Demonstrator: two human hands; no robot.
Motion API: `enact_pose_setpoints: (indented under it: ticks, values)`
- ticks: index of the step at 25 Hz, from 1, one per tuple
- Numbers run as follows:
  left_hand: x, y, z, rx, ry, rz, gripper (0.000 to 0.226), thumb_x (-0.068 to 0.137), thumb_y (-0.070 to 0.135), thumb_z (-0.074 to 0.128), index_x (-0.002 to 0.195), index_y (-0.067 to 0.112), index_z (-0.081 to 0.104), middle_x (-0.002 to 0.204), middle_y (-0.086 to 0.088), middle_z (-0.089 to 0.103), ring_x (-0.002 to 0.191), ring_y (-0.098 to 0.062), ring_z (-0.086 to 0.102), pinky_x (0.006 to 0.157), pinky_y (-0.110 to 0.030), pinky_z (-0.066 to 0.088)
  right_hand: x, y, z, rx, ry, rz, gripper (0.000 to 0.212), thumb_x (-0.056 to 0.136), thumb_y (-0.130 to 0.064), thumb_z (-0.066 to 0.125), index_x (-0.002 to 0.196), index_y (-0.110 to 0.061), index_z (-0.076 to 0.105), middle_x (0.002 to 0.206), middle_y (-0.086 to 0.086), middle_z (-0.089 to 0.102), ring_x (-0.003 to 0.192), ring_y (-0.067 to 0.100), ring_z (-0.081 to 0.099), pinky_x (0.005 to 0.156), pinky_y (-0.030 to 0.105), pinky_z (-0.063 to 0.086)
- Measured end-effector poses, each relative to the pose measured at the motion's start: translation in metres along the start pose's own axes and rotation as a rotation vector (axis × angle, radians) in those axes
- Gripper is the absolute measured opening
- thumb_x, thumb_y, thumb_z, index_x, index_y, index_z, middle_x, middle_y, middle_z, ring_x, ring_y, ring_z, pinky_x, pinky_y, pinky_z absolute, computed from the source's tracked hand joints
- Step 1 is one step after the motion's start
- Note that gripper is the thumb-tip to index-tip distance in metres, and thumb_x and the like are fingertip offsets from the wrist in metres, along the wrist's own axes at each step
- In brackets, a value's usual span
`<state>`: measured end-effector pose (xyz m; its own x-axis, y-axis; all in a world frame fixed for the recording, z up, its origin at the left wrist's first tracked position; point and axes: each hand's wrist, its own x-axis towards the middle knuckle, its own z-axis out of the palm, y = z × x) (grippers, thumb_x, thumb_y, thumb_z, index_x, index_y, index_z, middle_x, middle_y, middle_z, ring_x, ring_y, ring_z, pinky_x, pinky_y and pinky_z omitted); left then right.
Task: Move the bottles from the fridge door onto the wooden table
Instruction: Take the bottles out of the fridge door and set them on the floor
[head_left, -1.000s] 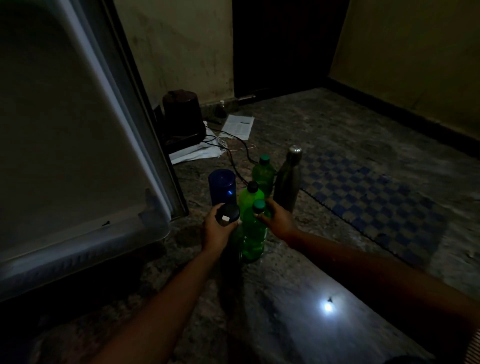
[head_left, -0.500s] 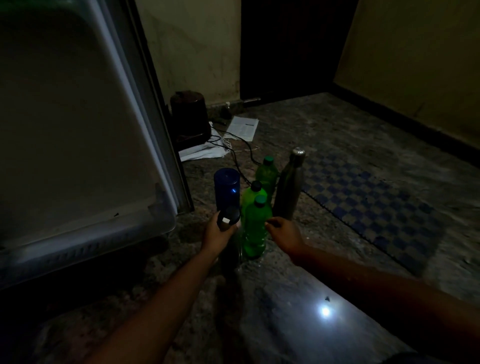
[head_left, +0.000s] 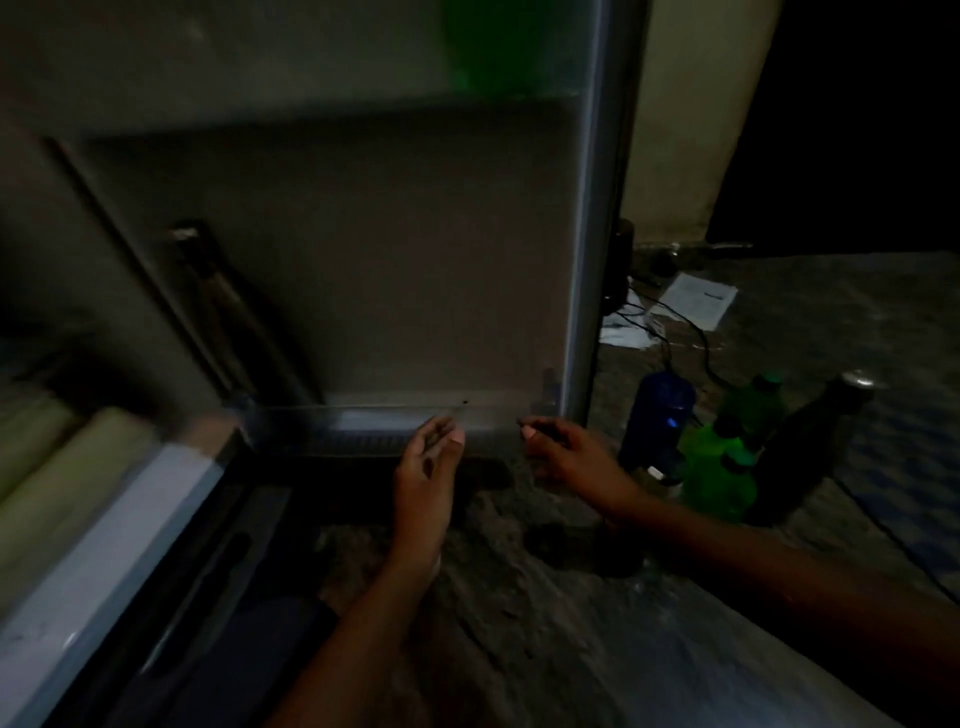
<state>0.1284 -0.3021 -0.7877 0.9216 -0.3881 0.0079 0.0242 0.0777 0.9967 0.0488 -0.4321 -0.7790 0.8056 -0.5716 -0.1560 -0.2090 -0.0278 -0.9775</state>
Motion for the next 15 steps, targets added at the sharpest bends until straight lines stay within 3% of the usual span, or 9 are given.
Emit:
enact_pose_setpoints:
  ticks: [3, 6, 9, 12, 15]
  values:
    - [0.031, 0.027, -0.047, -0.011, 0.192, 0.071, 0.039, 0.090, 0.013, 0.054, 0.128, 0.011, 0.049, 0.127, 0.000, 0.053, 0.115, -0.011, 0.050, 0.088, -0.011, 0.041, 0.026, -0.044, 0.046, 0.000, -0.077, -0.092, 0.032, 0.094, -0.020, 0.047, 0.123, -0.009, 0.054, 0.123, 0.016, 0.058, 0.110, 0.028, 0.058, 0.087, 0.036, 0.050]
    - [0.068, 0.045, -0.092, -0.017, 0.413, 0.174, 0.043, 0.087, 0.011, 0.058, 0.129, 0.012, 0.047, 0.137, -0.007, 0.049, 0.127, -0.020, 0.045, 0.106, -0.031, 0.036, 0.047, -0.079, 0.088, -0.002, -0.146, -0.180, 0.031, 0.093, -0.023, 0.049, 0.122, -0.013, 0.053, 0.115, 0.008, 0.057, 0.112, 0.026, 0.057, 0.089, 0.037, 0.050]
    - [0.110, 0.053, -0.129, 0.081, 0.586, 0.274, 0.053, 0.082, 0.015, 0.065, 0.131, 0.013, 0.045, 0.139, -0.012, 0.046, 0.129, -0.023, 0.044, 0.110, -0.040, 0.036, 0.063, -0.108, 0.123, -0.054, -0.205, -0.243, 0.034, 0.091, -0.027, 0.053, 0.123, -0.016, 0.052, 0.110, 0.002, 0.056, 0.107, 0.024, 0.058, 0.094, 0.042, 0.049]
    - [0.154, 0.066, -0.140, 0.286, 0.620, 0.329, 0.069, 0.076, 0.018, 0.072, 0.135, 0.008, 0.038, 0.140, -0.019, 0.041, 0.130, -0.031, 0.041, 0.111, -0.042, 0.034, 0.075, -0.126, 0.145, -0.103, -0.209, -0.276, 0.037, 0.089, -0.030, 0.056, 0.123, -0.016, 0.052, 0.112, 0.005, 0.058, 0.101, 0.016, 0.056, 0.094, 0.042, 0.049]
    - [0.196, 0.077, -0.141, 0.360, 0.571, 0.238, 0.075, 0.069, 0.014, 0.076, 0.134, 0.004, 0.039, 0.136, -0.022, 0.046, 0.126, -0.034, 0.044, 0.106, -0.039, 0.037, 0.081, -0.134, 0.151, -0.111, -0.202, -0.276, 0.035, 0.089, -0.030, 0.055, 0.121, -0.016, 0.053, 0.120, 0.012, 0.059, 0.110, 0.026, 0.058, 0.092, 0.043, 0.050]
